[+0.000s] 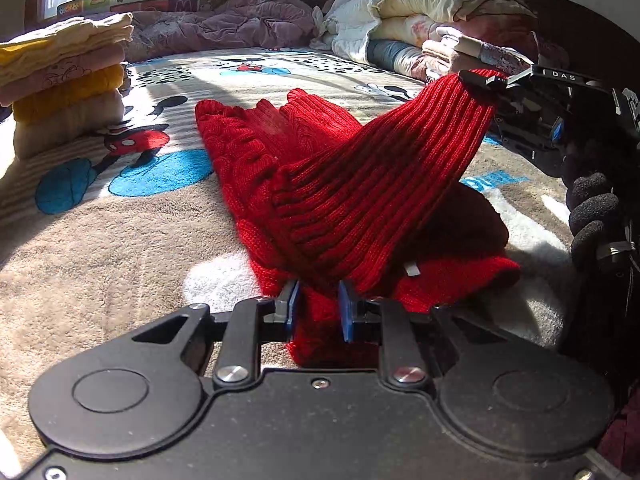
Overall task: Fold clothes
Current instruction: 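Lay the held sleeve across the sweater body with the right gripper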
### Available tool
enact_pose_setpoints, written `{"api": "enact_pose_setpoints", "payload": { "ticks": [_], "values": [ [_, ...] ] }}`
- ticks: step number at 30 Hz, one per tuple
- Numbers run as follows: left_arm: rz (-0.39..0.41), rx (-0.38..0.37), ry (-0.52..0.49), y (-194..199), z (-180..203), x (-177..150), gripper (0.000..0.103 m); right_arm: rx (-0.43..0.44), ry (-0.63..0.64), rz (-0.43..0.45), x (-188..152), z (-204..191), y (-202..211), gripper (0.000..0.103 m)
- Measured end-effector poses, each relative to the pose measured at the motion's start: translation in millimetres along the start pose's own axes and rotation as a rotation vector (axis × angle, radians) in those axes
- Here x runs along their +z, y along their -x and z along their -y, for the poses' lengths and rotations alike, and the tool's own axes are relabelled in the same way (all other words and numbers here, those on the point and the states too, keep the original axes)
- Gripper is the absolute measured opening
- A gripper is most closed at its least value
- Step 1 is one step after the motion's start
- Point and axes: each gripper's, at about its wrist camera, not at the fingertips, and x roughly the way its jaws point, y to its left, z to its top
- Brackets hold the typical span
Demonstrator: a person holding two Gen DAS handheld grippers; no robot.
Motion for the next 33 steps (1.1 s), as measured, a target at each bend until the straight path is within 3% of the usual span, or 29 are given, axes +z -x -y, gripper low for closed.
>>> {"api": "enact_pose_setpoints", "payload": {
  "ticks": [2,5,7,8,11,14,18,19,21,24,26,27,29,30,33],
  "values": [
    [0.071,-0.002,-0.005,13.4,-1.6,5.7,0.018,-0.026,-0.006,0.013,-0.9,3.2,2.2,0.012],
    [0.155,-0.003,0.076,13.1,-16.3,10.1,0.018,-0.047,0.002,0.011,-1.5,5.0,0.8,0.012],
    [0.113,-0.026,0.081,-2.9,-19.6,6.6,0.018,-0.059,0.006,0.007,-1.5,5.6,-1.6,0.012],
    [0.05,-0.034,0.065,-15.8,-18.1,2.1,0.018,-0.069,0.008,0.005,-1.4,5.9,-2.7,0.012],
    [0.037,-0.05,0.043,-19.0,-16.3,-0.2,0.018,-0.108,-0.001,0.004,1.5,5.2,-5.4,0.012],
    [0.142,-0.042,0.07,6.1,-27.0,10.1,0.018,-0.129,0.013,0.006,4.3,-3.6,-6.3,0.012],
    [0.201,0.0,0.098,1.4,-29.9,9.9,0.018,-0.17,0.063,-0.026,9.2,-19.9,-15.1,0.012],
    [0.192,0.007,0.096,-6.7,-28.3,10.0,0.018,-0.19,0.075,-0.033,9.9,-23.1,-16.7,0.012],
    [0.074,-0.019,0.071,-32.7,-25.2,10.7,0.019,-0.215,0.075,-0.037,10.9,-28.2,-17.7,0.012],
    [0.084,-0.008,0.025,-29.9,-21.3,22.2,0.019,-0.245,0.105,-0.045,13.1,-39.8,-18.3,0.012],
    [0.192,-0.022,0.076,-18.2,-27.4,30.7,0.019,-0.266,0.139,-0.05,15.6,-49.3,-19.2,0.012],
    [0.195,-0.032,0.114,-20.6,-32.1,33.1,0.019,-0.275,0.148,-0.049,16.7,-52.4,-19.5,0.012],
    [0.088,-0.083,0.176,-41.1,-40.2,32.4,0.02,-0.292,0.159,-0.045,20.0,-58.4,-20.4,0.012],
    [0.054,-0.097,0.189,-48.0,-43.0,29.6,0.027,-0.298,0.164,-0.042,21.4,-62.1,-21.6,0.012],
    [0.069,-0.123,0.27,-40.9,-55.2,32.3,0.027,-0.314,0.192,-0.048,26.6,-74.8,-26.4,0.012]
  ]
}}
